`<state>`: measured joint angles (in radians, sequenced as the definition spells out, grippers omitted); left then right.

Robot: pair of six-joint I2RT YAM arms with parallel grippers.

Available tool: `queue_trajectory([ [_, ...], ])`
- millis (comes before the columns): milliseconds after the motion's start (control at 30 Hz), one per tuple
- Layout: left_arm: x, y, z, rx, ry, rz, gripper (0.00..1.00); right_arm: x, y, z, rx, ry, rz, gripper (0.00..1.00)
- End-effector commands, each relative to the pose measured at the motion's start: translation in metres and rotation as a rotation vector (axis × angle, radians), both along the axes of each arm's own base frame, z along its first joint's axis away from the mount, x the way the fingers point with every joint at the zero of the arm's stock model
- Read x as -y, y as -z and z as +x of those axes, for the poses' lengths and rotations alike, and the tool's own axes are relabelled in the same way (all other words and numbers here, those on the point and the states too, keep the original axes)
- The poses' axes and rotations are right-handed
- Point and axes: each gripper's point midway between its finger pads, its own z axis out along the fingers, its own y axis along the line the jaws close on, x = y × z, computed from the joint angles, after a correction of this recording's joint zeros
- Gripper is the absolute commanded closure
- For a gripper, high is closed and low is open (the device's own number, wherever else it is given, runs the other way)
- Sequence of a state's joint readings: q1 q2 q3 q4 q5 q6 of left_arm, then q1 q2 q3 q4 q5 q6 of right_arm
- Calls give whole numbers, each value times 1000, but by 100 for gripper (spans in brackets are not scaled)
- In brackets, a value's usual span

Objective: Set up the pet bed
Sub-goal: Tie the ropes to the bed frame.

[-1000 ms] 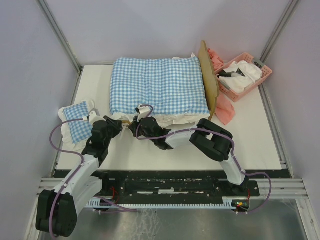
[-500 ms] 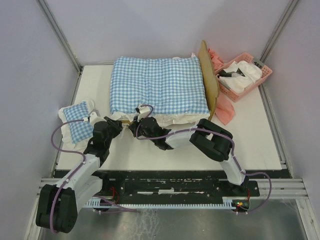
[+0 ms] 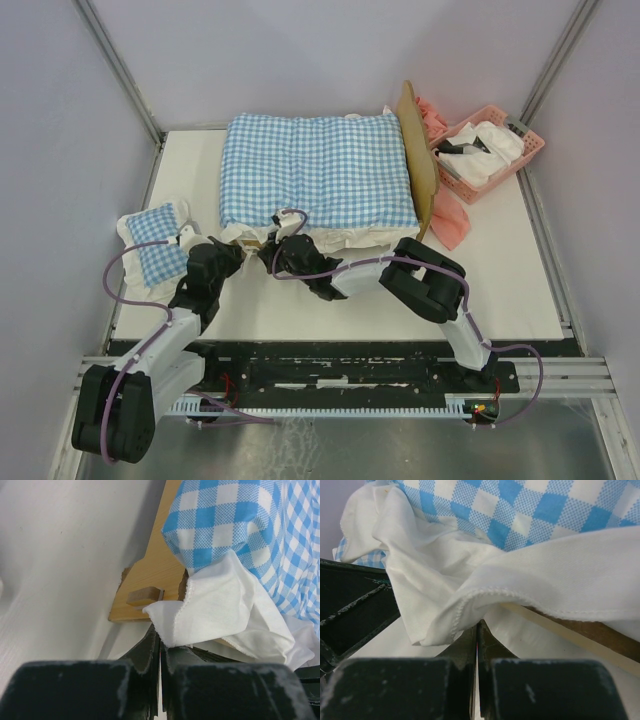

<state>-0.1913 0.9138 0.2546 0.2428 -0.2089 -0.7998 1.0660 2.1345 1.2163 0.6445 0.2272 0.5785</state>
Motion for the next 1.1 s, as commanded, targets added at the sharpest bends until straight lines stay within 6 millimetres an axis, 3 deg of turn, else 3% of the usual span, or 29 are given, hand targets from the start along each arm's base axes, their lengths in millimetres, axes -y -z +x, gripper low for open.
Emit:
queue_trajectory([
  [0,-3,-21,10,84,-34,-31,97,1,-47,4,70,25,106,98],
  [67,-2,-21,8,75,-35,-42,97,4,-51,3,74,29,118,98],
  [200,2,-18,3,71,-18,-67,77,10,-52,3,82,43,127,98],
  [367,7,-16,3,83,7,-80,66,10,-54,3,88,40,134,98],
  [1067,9,-16,16,113,3,-90,65,13,-51,1,97,32,122,98],
])
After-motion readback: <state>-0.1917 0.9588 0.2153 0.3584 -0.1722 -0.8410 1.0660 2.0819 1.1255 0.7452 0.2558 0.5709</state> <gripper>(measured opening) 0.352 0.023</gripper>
